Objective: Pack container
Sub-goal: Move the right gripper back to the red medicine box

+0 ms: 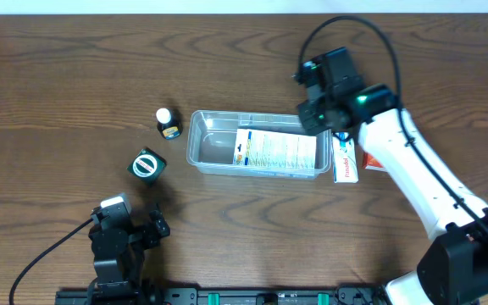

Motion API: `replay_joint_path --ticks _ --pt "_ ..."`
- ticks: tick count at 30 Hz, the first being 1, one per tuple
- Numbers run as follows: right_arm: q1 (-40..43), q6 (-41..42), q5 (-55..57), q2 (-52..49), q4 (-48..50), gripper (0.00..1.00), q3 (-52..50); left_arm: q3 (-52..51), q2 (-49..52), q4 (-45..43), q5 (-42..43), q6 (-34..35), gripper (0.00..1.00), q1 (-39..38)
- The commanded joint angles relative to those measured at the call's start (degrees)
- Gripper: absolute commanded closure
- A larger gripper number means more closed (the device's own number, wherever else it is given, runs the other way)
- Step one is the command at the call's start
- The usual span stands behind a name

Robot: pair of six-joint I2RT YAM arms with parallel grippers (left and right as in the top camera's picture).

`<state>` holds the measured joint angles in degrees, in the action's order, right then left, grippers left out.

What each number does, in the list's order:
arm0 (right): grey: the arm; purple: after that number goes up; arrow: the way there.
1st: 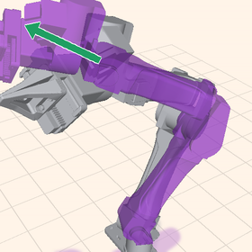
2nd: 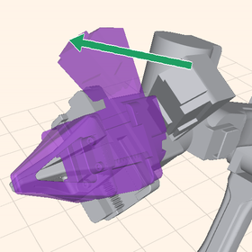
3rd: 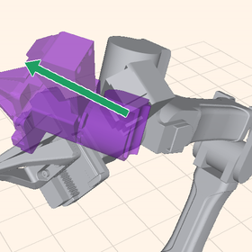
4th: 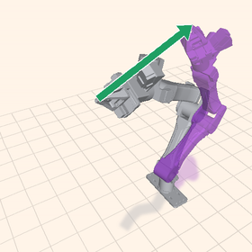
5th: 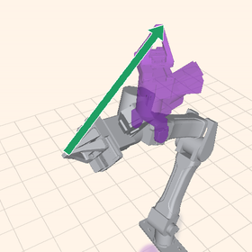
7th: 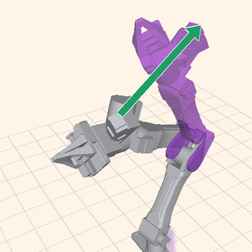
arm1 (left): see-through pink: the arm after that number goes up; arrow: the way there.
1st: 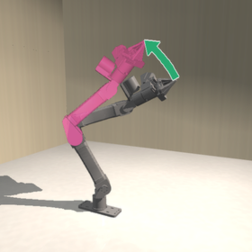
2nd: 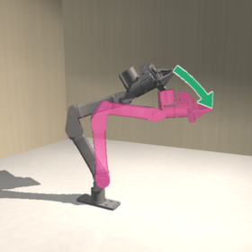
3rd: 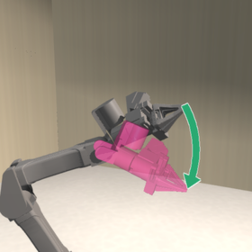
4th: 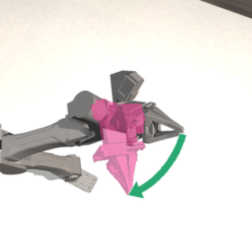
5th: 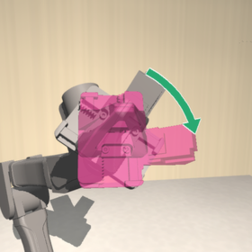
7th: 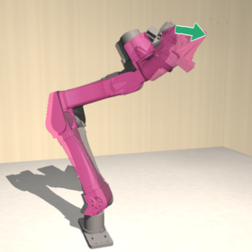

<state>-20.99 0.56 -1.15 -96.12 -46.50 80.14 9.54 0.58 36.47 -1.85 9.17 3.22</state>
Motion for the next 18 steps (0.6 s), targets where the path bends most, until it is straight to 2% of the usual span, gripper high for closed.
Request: replay_joint_path --ticks 1,5,6,7,9,12,13,15,18 --pt "2.4 3.6 -1.8 1.5 -1.0 0.99 0.5 -0.7 -0.2 0.3 -0.1 -0.3 0.02 0.2" --pt "7.1 12.4 -0.3 1.5 -3.7 0.99 0.5 -0.7 -0.2 0.3 -0.1 -0.3 0.02 0.2" --pt "8.5 13.7 -0.2 1.5 -4.4 0.91 0.5 -0.7 -0.2 0.3 -0.1 -0.3 0.02 0.2" --pt "9.8 14.4 -0.2 1.3 -5.0 0.79 0.5 -0.7 -0.2 0.3 -0.1 -0.3 0.02 0.2" --pt "12.6 14.5 0.0 1.2 -6.0 0.77 0.4 -0.7 -0.2 0.3 -0.1 -0.3 0.02 0.2" --pt "16.4 14.9 1.2 1.2 -7.7 0.62 0.2 -0.7 -0.2 0.3 -0.1 -0.3 0.02 0.2" --pt "17.5 14.9 1.6 1.2 -8.2 0.53 0.2 -0.7 -0.2 0.3 -0.1 -0.3 0.02 0.2" --pt "19.6 14.9 2.3 1.2 -8.8 0.43 0.1 -0.7 -0.2 0.3 -0.1 -0.3 0.02 0.2" --pt "22.3 14.8 2.3 0.8 -9.6 0.38 -0.6 -0.7 -0.2 0.3 -0.1 -0.3 0.02 0.2"
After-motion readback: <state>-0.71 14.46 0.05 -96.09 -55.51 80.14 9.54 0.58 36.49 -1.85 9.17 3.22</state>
